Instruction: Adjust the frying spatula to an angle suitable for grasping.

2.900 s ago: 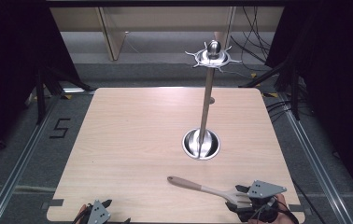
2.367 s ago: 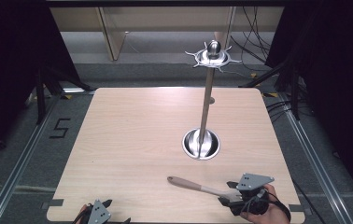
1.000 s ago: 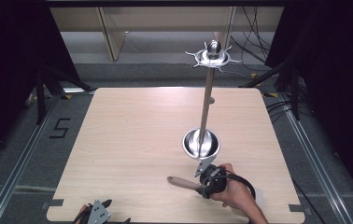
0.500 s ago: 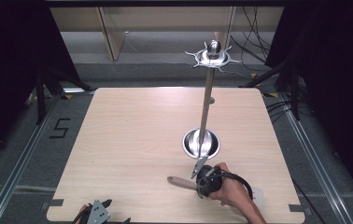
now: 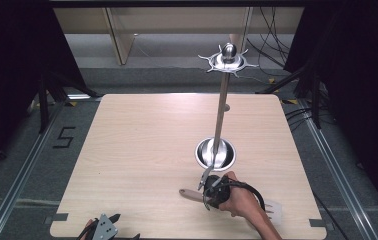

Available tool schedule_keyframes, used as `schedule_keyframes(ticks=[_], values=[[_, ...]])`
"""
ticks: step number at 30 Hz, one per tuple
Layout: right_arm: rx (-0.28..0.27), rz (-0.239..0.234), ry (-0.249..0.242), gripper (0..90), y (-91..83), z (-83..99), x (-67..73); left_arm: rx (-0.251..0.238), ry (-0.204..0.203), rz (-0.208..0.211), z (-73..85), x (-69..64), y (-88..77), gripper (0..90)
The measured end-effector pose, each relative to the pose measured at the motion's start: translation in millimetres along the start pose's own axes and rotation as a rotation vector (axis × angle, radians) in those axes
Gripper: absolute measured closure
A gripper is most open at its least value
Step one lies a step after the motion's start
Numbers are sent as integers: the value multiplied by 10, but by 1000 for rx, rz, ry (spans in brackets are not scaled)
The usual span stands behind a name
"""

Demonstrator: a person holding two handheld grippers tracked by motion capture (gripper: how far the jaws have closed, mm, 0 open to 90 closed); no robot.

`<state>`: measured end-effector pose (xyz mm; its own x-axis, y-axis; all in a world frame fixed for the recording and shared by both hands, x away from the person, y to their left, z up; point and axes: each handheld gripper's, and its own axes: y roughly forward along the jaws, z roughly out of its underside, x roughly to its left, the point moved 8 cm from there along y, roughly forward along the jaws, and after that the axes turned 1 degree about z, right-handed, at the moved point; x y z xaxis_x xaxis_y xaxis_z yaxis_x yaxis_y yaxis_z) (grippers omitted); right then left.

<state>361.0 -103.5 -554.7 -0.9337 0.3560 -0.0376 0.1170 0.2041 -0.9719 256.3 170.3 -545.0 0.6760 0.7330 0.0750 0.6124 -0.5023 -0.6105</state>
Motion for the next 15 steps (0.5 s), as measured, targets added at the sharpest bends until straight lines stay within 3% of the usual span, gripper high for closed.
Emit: schedule_keyframes(ticks=[1,3,8,9,10,11,13,14,15], values=[[1,1,0,725,3,-2,-4,-12,-64,4,1,-47,7,149],[5,-1,-8,727,7,-6,-17,-21,-14,13,-19,-21,6,149],[18,-8,-16,730,5,-7,-16,-17,-7,10,-14,-20,1,149],[24,-8,-23,730,4,-7,-16,1,49,5,-11,21,-4,149],[28,3,-44,732,8,-19,-13,-2,42,-1,-7,19,2,149],[33,11,-60,733,6,-20,-15,-3,-21,4,6,-33,10,149],[36,16,-63,733,7,-22,-11,-2,-7,0,8,-23,15,149],[42,34,-131,734,13,-18,-69,-5,3,2,2,-17,18,149],[43,37,-137,734,11,-20,-71,4,33,3,-3,2,8,149]])
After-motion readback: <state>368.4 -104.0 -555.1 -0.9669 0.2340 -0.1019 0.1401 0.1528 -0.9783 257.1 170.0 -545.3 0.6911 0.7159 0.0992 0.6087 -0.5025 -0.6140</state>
